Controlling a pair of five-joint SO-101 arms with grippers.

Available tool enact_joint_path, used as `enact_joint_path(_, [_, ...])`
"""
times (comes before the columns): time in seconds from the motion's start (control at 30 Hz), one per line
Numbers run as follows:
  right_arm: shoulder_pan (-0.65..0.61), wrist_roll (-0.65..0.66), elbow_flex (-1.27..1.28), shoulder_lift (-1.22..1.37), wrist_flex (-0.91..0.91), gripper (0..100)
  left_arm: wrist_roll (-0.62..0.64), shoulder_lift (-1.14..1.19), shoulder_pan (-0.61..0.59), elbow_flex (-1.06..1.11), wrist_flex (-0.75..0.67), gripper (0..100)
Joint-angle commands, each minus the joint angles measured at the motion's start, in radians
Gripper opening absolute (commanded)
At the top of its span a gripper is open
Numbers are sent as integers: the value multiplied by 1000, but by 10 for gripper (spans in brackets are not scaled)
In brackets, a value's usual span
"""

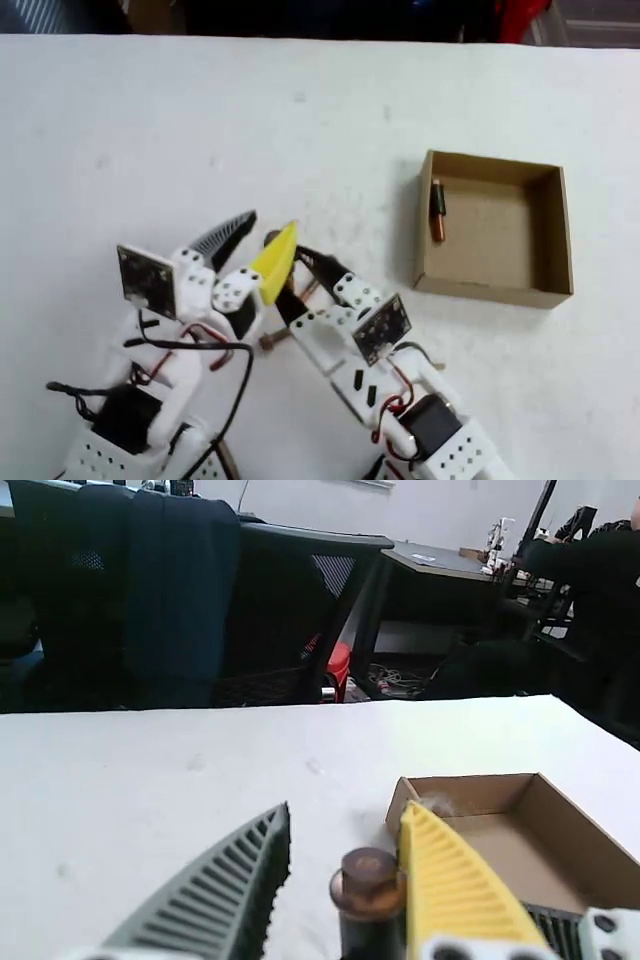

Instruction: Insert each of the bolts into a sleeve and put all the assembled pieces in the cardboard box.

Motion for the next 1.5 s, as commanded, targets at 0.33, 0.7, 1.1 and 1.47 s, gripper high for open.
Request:
enact_joint_path(0.33, [4, 5, 8, -10, 15, 17, -68, -15, -219, -166, -40, 195])
enact_joint_path(0.7, [64, 5, 2, -12, 33, 17, -68, -16, -452, -161, 86, 23])
enact_joint_path(1.1, [237, 5, -89, -10, 177, 16, -68, -16, -461, -160, 336, 49])
enact_joint_path(1.47, [377, 17, -420, -7, 552, 17, -91, -16, -461, -44, 454, 46])
